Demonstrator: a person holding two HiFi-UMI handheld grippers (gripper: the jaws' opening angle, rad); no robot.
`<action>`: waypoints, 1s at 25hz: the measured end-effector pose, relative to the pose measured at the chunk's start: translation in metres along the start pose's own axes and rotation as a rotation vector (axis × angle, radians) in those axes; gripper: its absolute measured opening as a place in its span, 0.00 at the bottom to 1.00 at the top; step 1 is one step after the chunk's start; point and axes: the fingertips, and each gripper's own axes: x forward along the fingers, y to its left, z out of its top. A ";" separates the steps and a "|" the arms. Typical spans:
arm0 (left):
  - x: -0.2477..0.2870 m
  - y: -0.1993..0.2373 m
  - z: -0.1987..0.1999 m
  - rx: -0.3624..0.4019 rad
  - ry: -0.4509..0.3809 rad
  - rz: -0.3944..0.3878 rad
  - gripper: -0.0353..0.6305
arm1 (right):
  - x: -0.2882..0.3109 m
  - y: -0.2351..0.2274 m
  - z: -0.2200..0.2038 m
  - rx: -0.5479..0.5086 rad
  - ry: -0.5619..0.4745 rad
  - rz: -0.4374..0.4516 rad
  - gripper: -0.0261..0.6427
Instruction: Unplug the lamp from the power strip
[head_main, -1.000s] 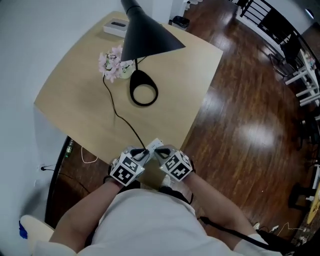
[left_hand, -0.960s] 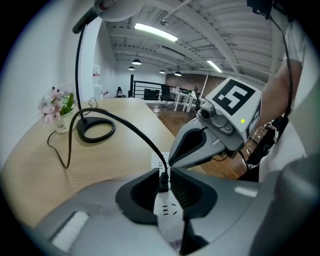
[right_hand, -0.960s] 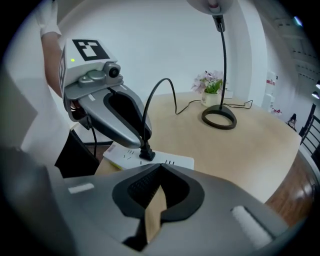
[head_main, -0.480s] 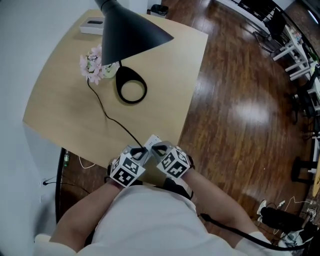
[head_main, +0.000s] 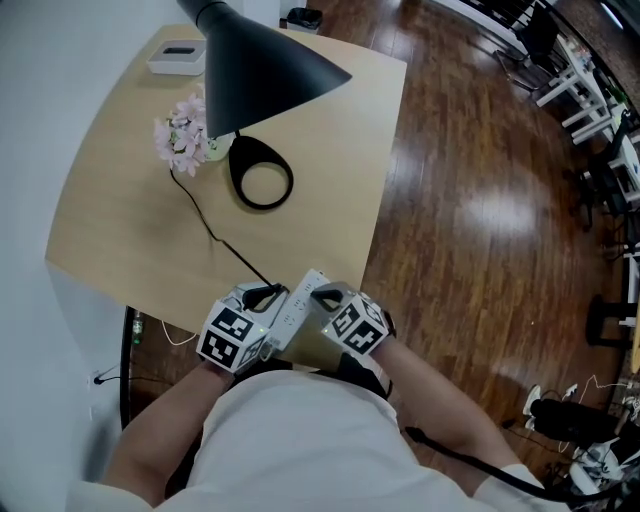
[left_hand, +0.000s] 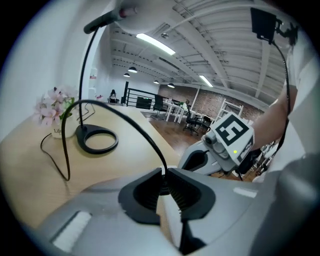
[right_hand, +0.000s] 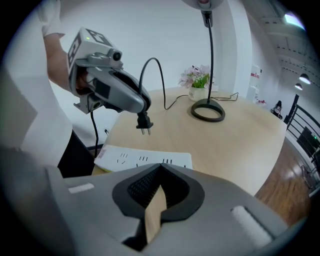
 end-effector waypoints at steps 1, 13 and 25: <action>-0.001 0.012 -0.005 -0.033 0.001 0.012 0.12 | 0.000 0.000 0.000 0.004 0.002 -0.005 0.05; 0.014 0.074 -0.051 -0.259 -0.015 -0.006 0.12 | 0.000 -0.004 -0.001 0.053 0.010 -0.063 0.05; 0.000 0.078 -0.058 -0.255 -0.026 0.049 0.23 | -0.006 -0.004 0.000 0.071 -0.032 -0.119 0.05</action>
